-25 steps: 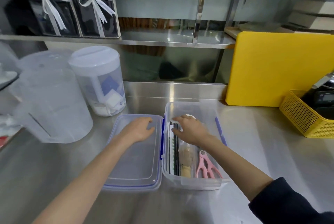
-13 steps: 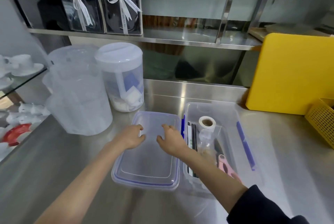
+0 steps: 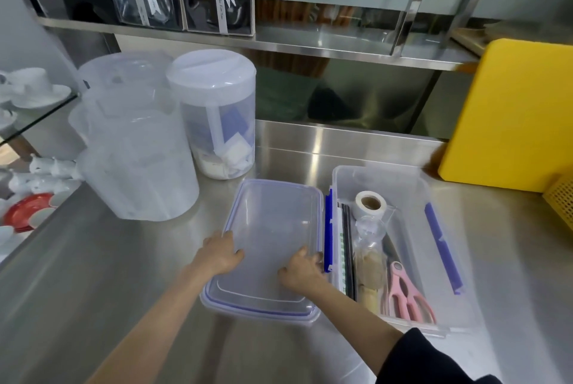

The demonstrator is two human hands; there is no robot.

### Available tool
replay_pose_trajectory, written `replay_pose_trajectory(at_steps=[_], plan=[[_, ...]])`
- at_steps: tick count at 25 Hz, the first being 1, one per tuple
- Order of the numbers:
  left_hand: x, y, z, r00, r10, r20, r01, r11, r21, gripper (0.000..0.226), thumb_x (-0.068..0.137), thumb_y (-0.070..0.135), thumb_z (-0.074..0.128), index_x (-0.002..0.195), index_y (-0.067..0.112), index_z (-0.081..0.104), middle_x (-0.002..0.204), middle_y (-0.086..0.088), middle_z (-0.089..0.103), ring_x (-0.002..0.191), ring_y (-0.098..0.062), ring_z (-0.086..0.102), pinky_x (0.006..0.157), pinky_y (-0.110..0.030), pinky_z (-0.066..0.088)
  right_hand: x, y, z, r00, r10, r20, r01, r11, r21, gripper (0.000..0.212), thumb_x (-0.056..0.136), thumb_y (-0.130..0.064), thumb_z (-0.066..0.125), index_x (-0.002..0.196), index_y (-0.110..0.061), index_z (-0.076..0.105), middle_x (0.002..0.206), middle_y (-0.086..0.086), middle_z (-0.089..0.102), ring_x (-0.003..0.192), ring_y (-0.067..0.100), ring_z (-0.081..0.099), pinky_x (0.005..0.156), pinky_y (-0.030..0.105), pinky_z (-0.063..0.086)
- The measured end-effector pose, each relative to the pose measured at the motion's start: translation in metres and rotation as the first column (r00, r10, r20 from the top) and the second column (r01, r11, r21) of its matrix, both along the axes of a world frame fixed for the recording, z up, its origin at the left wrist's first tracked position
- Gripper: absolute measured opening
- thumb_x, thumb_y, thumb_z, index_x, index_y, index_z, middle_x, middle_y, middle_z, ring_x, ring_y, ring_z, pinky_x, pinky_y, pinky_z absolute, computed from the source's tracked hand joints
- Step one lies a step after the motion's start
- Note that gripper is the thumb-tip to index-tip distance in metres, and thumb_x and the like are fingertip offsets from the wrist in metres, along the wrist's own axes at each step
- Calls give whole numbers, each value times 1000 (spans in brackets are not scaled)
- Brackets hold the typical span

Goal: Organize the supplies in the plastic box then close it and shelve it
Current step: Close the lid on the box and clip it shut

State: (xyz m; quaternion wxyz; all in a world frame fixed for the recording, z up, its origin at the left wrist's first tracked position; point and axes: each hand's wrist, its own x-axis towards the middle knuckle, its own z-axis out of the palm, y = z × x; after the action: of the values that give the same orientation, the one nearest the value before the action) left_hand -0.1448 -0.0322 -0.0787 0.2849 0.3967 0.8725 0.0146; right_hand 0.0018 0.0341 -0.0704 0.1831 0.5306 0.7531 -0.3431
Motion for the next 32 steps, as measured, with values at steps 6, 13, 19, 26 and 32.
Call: replay_pose_trajectory(at_steps=[6,13,19,26,32], plan=[[5,-9,-22,988,147,51,-150,987,56,52,91,27,42,133,0,29,141,-21,33,125,-40,40,101,-42,38,-3,-6,-8,999,-26,22,26,1000,11,74,94,-25,44,146,-2,-2,152,33,-1,141,45,11,116,49,14],[-6,-13,-29,917,387,94,-395,913,104,48,89,29,46,124,-4,40,130,-21,46,120,-39,44,97,-40,39,-3,-7,-6,999,-20,-30,21,999,42,55,91,-14,47,138,-2,21,141,29,22,131,43,29,109,48,35],[-18,-17,-25,901,431,51,-432,877,212,36,86,22,45,112,-2,52,121,-23,54,112,-43,49,90,-40,41,-8,-12,6,994,-14,-107,21,998,64,47,92,-6,44,135,-1,25,138,29,24,129,42,28,105,43,36],[-25,-20,-6,890,450,71,-442,815,373,24,85,8,44,97,-7,57,108,-30,60,101,-44,54,92,-40,40,-6,-10,23,980,9,-198,18,991,134,35,92,-2,38,127,2,34,135,29,29,125,40,31,103,41,39],[-15,-20,17,867,482,126,-482,745,462,28,86,5,41,107,-6,56,110,-30,60,104,-44,54,97,-43,40,3,-4,46,949,23,-315,54,971,234,19,89,7,35,102,-8,35,128,28,35,110,35,38,81,32,37]])
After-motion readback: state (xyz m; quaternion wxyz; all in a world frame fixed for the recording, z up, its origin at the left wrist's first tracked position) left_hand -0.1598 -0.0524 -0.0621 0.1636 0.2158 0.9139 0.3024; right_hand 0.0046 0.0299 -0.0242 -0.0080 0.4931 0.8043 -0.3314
